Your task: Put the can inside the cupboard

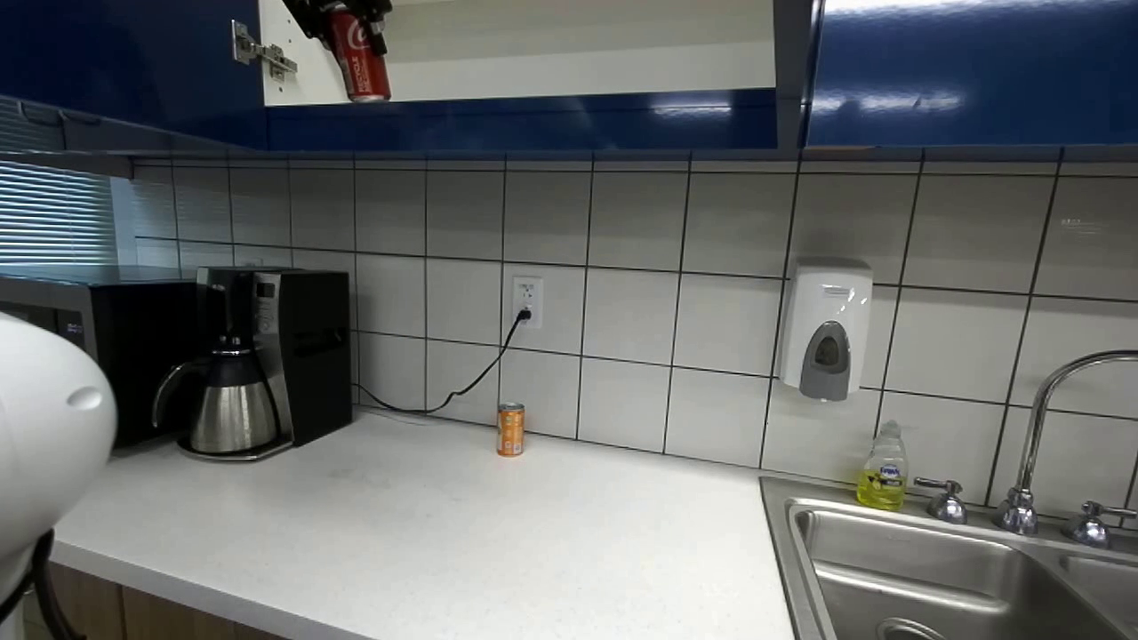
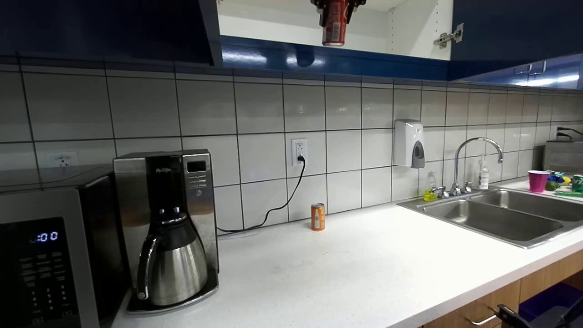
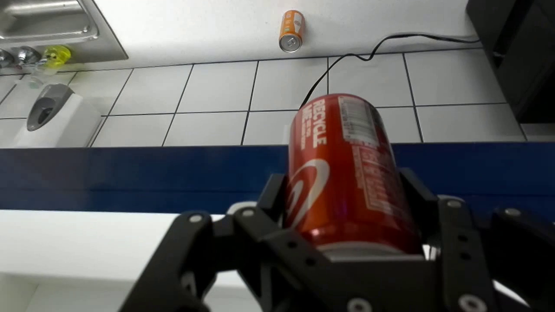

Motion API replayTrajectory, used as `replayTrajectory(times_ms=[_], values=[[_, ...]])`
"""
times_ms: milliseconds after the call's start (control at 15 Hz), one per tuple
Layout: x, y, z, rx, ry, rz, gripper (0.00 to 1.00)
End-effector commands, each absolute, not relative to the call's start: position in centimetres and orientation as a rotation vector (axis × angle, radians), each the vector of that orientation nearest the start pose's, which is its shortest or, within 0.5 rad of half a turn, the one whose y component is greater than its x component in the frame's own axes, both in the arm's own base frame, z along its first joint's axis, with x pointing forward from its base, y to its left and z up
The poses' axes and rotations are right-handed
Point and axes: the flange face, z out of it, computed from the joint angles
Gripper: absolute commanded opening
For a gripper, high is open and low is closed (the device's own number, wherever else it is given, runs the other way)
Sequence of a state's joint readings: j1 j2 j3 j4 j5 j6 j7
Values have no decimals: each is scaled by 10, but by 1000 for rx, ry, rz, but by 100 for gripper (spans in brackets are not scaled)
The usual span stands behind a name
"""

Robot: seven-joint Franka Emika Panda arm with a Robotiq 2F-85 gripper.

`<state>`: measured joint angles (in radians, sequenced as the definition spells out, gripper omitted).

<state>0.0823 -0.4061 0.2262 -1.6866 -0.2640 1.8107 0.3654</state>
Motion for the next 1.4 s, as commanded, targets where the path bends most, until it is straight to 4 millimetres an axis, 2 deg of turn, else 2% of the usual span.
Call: replayTrajectory(times_ms=[0,733,1333], values=[[414,138,825,-3151,189,-1012,41],[445,121,857,-3114,307,-1031,41],[484,100,862,-3096,384,-1009,41]])
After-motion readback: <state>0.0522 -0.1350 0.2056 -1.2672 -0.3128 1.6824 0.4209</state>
